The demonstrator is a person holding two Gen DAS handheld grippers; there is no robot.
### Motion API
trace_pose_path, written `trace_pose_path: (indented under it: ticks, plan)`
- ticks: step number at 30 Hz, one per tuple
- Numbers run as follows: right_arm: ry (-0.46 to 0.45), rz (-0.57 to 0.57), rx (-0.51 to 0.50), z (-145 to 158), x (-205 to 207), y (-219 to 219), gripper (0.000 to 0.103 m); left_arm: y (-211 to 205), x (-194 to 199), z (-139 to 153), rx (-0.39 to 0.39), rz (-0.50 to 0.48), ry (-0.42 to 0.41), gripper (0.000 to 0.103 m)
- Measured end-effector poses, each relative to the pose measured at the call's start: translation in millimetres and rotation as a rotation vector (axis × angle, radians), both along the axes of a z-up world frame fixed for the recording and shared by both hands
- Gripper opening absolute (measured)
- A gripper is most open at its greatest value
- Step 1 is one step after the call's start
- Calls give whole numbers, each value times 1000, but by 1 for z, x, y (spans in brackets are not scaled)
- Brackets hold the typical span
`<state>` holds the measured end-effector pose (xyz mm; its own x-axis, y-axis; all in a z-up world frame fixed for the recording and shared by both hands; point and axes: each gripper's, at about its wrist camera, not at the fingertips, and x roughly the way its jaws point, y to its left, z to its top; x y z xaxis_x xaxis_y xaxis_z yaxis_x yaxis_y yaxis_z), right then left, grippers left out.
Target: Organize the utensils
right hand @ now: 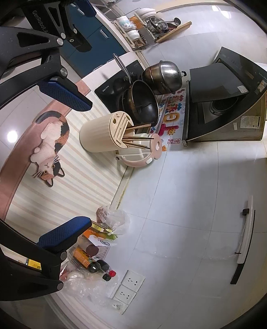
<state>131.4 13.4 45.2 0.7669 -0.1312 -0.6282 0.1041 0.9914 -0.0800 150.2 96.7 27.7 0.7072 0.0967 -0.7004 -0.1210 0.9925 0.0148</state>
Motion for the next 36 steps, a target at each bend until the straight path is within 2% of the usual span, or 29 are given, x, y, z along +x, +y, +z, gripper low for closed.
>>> trace_pose_path:
  ticks: [36]
  plan:
    - [2,12,2,1,4,1,103,2,0,2,6,-10,-4,103]
